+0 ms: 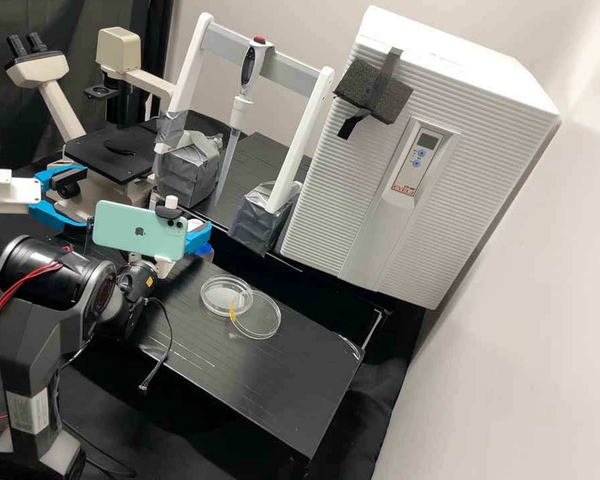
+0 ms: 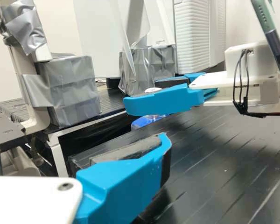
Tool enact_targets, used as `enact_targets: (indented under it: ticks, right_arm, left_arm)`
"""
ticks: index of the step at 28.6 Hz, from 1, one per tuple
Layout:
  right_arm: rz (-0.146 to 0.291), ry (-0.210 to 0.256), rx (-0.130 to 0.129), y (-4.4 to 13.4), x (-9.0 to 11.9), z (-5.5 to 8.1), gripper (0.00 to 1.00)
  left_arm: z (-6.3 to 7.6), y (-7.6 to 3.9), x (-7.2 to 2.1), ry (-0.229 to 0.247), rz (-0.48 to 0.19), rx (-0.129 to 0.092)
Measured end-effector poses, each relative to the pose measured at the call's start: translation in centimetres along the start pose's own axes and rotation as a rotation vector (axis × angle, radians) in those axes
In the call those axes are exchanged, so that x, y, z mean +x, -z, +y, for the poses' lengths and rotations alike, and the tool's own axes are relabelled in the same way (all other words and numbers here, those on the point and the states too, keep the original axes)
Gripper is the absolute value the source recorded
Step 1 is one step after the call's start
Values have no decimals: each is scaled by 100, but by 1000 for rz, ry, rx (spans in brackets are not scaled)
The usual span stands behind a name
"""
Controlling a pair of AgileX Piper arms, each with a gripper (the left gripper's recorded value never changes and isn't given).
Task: Open the bottle
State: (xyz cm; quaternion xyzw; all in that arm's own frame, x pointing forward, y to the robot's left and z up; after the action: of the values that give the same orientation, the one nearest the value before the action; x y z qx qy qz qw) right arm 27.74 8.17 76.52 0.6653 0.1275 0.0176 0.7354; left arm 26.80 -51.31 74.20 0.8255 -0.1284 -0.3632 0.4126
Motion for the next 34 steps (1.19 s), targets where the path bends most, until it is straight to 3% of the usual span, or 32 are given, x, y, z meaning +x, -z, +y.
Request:
enact_targets:
  ticks: [12,34]
  right_arm:
    - [-60,-43,4,-162,22,110,0]
    - [-45,-31,4,-119,25,75,0]
  left_arm:
    - [-2,-12,6,1,-5,0]
    - [-2,-15,8,0,-5,-1]
